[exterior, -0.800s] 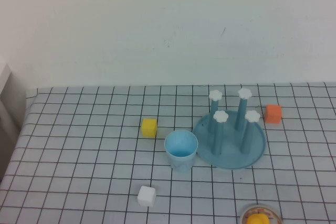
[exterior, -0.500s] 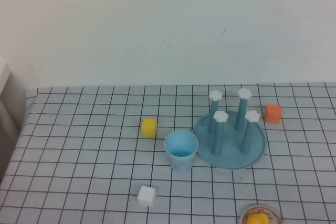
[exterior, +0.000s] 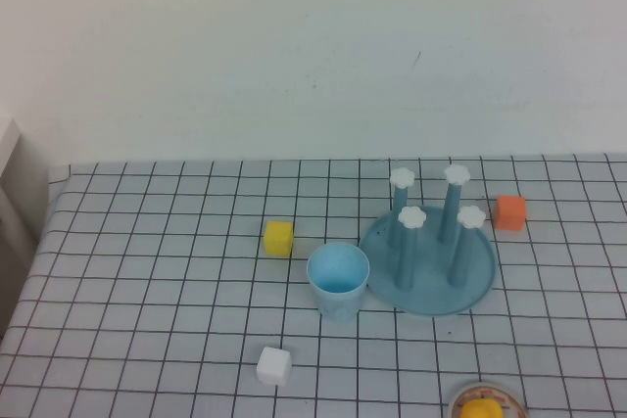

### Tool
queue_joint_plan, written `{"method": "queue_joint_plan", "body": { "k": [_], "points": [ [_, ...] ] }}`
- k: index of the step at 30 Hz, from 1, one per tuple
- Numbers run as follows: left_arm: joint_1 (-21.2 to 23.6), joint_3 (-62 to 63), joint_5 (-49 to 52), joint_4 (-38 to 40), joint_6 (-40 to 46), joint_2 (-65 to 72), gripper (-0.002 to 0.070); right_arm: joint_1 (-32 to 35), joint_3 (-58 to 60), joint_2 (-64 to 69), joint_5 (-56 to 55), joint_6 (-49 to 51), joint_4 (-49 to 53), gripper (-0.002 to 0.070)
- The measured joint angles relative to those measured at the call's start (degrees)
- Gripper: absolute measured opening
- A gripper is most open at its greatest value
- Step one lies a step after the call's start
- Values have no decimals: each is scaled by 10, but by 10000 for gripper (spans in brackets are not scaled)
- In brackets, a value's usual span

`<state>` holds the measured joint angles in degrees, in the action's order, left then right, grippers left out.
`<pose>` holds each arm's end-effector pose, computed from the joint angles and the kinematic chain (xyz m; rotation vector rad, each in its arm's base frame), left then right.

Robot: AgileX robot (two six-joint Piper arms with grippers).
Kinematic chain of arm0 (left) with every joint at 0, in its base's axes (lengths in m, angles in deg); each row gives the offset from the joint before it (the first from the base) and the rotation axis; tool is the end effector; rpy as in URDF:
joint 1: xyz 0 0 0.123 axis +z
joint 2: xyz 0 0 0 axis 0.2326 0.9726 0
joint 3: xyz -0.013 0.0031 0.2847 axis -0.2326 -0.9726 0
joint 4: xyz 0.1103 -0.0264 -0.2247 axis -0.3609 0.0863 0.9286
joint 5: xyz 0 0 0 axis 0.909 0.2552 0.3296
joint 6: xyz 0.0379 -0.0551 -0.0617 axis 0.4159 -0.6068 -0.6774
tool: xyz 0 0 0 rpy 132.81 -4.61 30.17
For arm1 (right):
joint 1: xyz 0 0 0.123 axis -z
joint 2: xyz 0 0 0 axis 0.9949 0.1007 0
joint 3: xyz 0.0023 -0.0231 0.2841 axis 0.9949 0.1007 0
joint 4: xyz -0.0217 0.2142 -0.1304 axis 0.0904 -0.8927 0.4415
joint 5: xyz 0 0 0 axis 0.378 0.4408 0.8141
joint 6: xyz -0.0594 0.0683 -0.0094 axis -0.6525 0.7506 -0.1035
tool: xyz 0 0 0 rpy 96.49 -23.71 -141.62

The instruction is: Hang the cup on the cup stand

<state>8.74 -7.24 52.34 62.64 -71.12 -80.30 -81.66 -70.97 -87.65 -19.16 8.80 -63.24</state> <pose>0.0533 -0.0044 0.1791 0.0513 1.8107 -0.0766 0.0528 -0.0034 0.1769 -0.0183 1.8374 -0.0932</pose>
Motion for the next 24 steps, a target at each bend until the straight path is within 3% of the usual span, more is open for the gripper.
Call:
{"method": "queue_joint_plan", "body": {
  "k": [9, 15, 18, 24],
  "points": [
    [0, 0, -6, -6, 6, 0, -1, 0, 0, 0, 0, 0, 0, -1],
    [0, -2, -117, -8, 7, 0, -1, 0, 2, 0, -16, 0, 2, -1],
    [0, -2, -207, -8, 7, 0, -1, 0, 7, 0, -84, 0, 2, -1],
    [0, -2, -375, -9, 7, 0, -1, 0, 7, 0, -341, 0, 3, -1]
  ]
}}
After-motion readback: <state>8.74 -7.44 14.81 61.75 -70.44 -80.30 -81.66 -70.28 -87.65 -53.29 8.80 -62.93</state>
